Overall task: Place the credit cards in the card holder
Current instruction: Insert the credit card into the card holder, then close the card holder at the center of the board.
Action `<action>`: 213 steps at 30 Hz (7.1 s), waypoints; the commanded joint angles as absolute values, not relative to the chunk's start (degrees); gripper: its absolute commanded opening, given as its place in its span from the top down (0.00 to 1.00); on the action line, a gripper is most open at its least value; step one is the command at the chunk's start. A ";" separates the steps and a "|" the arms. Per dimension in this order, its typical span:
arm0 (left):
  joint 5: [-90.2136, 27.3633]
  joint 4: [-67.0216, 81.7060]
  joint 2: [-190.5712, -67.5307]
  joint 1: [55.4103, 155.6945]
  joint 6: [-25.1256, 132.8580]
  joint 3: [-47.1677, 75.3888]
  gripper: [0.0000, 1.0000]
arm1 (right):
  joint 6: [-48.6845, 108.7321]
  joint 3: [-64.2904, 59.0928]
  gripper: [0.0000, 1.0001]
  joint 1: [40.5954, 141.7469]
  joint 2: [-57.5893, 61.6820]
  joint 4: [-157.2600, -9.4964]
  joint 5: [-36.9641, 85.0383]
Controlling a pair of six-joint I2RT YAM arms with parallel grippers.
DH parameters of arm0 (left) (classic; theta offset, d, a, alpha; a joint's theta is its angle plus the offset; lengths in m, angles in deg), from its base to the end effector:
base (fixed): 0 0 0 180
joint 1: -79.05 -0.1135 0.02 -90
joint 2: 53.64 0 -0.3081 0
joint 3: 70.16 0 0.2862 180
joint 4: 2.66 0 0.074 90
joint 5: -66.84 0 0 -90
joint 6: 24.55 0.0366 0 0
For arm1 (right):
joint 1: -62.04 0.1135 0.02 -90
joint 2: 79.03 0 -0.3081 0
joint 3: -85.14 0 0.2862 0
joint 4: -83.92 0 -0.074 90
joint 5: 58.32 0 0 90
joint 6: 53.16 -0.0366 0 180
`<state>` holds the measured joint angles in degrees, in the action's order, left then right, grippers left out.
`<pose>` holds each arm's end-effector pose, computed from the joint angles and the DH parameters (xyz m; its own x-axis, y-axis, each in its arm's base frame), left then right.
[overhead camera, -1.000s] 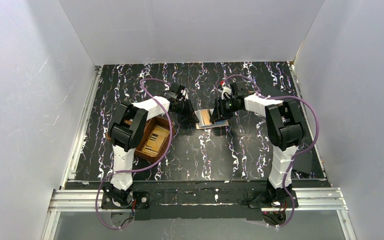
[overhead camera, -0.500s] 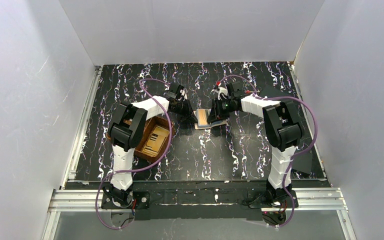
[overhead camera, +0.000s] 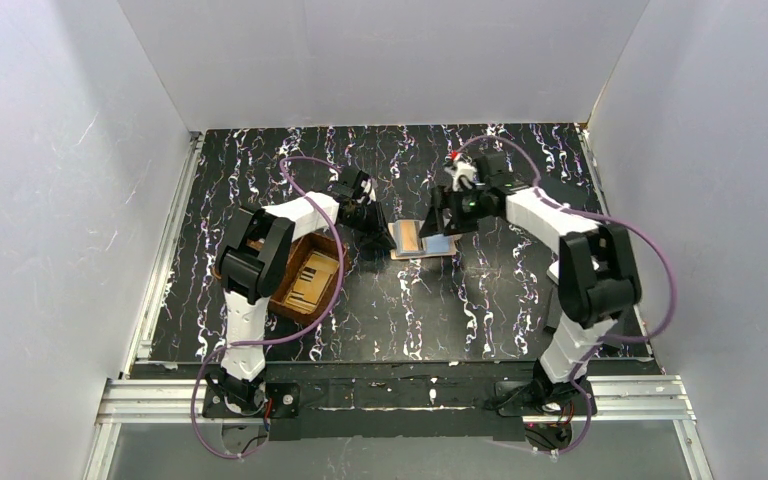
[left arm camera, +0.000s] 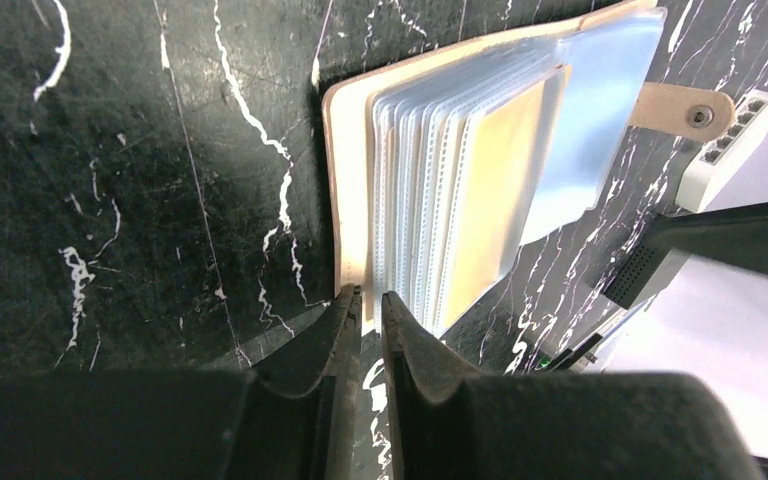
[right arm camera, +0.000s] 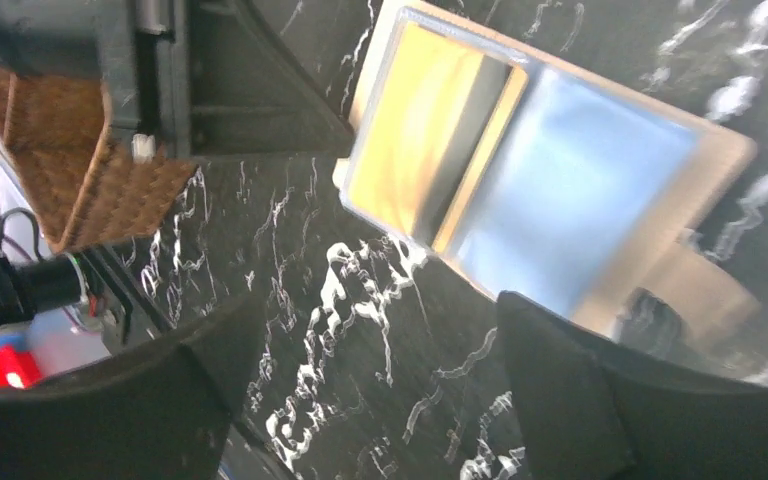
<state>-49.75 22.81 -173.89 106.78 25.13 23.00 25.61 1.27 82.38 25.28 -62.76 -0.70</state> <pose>0.4304 -0.2448 0.1646 -0.9609 -0.1486 -0.2336 0.0461 0.7460 -0.6643 0.3930 0.1666 0.2275 -0.8568 -0.1422 -0.4957 -0.4318 0.7234 0.5388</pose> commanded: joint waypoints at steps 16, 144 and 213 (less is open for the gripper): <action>-53.48 28.08 -157.80 106.56 27.13 19.13 0.91 | 20.57 14.89 0.15 70.28 16.91 -78.52 14.85; -48.65 33.08 -173.17 105.01 40.42 32.76 0.41 | 28.63 25.37 0.48 97.43 23.37 -112.47 7.51; -52.21 40.65 -145.13 99.02 20.34 19.16 0.38 | 25.33 2.82 0.99 105.84 16.24 -44.92 79.88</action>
<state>-52.29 39.16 -145.45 98.87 27.05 23.50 24.87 5.95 97.27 13.91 -55.99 48.96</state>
